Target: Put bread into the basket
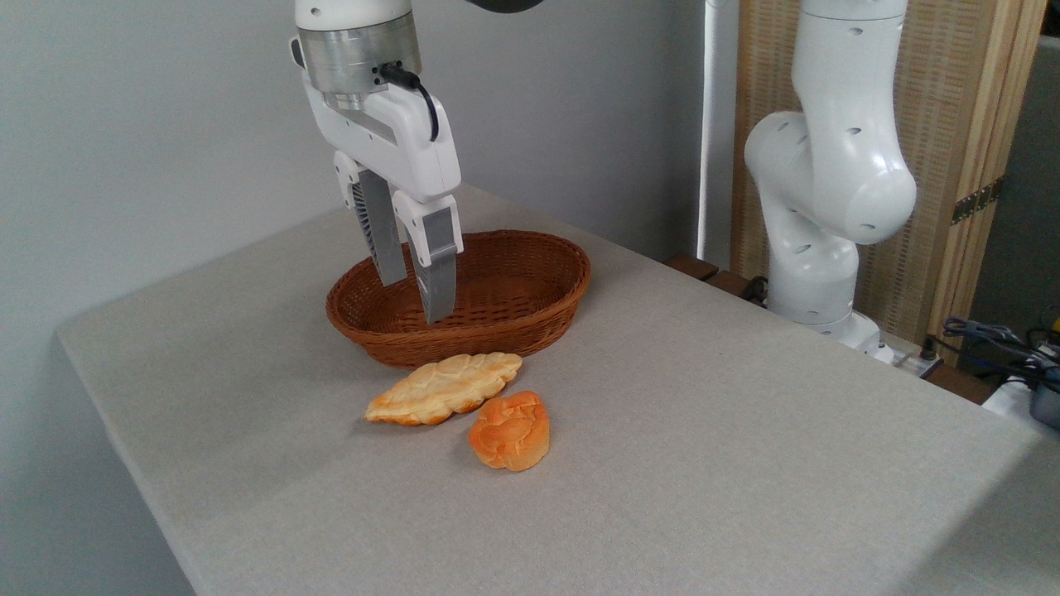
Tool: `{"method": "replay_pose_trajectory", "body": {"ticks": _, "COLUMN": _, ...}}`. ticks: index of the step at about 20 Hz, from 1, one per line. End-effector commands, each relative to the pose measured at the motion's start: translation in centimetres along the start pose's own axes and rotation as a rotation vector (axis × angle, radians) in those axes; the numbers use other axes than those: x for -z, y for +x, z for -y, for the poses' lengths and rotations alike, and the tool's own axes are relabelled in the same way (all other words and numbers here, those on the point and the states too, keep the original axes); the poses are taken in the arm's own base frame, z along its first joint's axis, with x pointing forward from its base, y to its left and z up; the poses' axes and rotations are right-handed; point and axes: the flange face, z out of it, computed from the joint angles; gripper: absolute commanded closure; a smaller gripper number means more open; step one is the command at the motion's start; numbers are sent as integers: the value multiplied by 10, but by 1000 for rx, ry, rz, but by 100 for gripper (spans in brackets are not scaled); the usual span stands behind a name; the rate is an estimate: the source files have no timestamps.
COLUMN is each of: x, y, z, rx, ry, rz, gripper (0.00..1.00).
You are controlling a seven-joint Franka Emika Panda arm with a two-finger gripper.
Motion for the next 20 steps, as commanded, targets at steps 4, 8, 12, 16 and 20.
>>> {"method": "replay_pose_trajectory", "body": {"ticks": 4, "x": 8, "y": -2, "z": -1, "rx": 7, "ry": -22, "rz": -2, "gripper": 0}}
{"method": "replay_pose_trajectory", "body": {"ticks": 8, "x": 8, "y": -1, "z": -3, "rx": 3, "ry": -21, "rz": -1, "gripper": 0}}
{"method": "replay_pose_trajectory", "body": {"ticks": 12, "x": 7, "y": -2, "z": -1, "rx": 0, "ry": -23, "rz": 1, "gripper": 0}}
{"method": "replay_pose_trajectory", "body": {"ticks": 16, "x": 4, "y": -4, "z": 1, "rx": 1, "ry": -26, "rz": 6, "gripper": 0}}
{"method": "replay_pose_trajectory", "body": {"ticks": 20, "x": -8, "y": -4, "z": -2, "rx": -3, "ry": -40, "rz": 25, "gripper": 0}}
